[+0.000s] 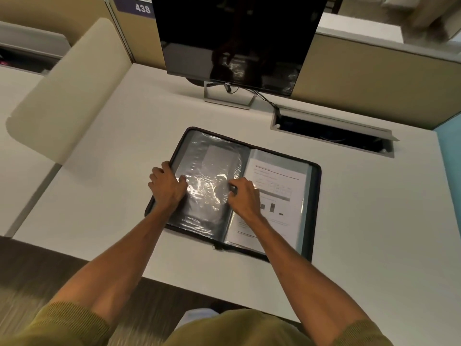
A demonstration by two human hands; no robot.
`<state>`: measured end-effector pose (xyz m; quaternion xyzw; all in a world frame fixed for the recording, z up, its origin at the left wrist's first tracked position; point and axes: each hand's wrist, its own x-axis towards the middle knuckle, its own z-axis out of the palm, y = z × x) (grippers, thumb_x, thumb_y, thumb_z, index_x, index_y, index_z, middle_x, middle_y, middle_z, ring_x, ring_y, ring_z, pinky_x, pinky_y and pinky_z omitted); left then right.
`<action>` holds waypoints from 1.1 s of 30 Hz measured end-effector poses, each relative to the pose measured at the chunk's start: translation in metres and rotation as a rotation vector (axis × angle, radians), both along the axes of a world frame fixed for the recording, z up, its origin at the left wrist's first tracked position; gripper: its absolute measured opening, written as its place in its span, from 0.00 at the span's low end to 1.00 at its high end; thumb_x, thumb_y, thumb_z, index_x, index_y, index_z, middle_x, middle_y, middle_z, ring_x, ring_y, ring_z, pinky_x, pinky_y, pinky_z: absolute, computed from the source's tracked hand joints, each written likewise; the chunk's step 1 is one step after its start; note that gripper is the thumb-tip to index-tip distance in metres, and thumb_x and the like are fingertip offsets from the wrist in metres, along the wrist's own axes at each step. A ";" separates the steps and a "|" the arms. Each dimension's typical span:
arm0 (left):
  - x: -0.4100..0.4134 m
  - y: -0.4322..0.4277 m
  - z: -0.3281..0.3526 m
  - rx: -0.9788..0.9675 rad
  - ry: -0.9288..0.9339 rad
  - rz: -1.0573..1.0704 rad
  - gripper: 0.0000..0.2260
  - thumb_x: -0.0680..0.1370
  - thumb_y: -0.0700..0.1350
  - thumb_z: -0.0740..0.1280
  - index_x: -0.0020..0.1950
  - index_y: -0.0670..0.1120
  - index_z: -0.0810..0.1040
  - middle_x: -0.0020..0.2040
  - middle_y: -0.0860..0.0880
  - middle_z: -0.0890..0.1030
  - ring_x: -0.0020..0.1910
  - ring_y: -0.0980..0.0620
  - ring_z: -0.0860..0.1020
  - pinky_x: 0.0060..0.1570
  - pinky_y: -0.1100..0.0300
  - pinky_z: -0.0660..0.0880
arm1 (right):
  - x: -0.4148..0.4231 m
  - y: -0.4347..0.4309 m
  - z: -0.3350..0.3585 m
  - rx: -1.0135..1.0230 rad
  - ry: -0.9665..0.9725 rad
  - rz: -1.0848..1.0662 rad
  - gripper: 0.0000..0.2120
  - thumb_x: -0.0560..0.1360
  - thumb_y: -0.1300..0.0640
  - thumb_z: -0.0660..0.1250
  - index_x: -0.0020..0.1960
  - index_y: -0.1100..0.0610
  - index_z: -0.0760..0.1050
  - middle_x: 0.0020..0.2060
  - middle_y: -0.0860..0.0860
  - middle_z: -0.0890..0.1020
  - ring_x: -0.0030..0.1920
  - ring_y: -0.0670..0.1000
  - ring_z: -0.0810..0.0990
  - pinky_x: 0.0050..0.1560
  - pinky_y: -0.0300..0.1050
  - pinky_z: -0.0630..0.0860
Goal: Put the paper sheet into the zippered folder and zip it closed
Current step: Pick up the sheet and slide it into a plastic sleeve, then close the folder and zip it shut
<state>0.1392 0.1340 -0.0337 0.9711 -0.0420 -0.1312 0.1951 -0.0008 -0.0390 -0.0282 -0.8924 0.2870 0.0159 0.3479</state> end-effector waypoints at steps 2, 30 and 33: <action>-0.007 -0.002 0.004 -0.019 -0.031 0.023 0.27 0.80 0.46 0.71 0.75 0.39 0.67 0.68 0.34 0.72 0.64 0.30 0.75 0.68 0.39 0.72 | -0.004 -0.005 0.003 0.033 -0.016 -0.010 0.18 0.79 0.63 0.70 0.67 0.55 0.82 0.64 0.53 0.83 0.64 0.54 0.81 0.66 0.47 0.79; -0.133 -0.088 0.173 -0.325 -0.089 -0.356 0.22 0.88 0.58 0.61 0.77 0.47 0.76 0.68 0.42 0.84 0.60 0.41 0.86 0.58 0.44 0.86 | -0.113 -0.042 0.092 0.723 -0.330 -0.043 0.14 0.84 0.49 0.67 0.66 0.53 0.81 0.57 0.49 0.88 0.52 0.48 0.89 0.58 0.53 0.84; -0.158 -0.101 0.171 -0.410 -0.015 -0.522 0.20 0.90 0.53 0.57 0.76 0.45 0.77 0.69 0.42 0.83 0.61 0.40 0.86 0.58 0.40 0.86 | -0.127 -0.053 0.102 0.773 -0.382 -0.145 0.17 0.83 0.41 0.64 0.62 0.50 0.82 0.52 0.47 0.89 0.49 0.47 0.90 0.57 0.56 0.84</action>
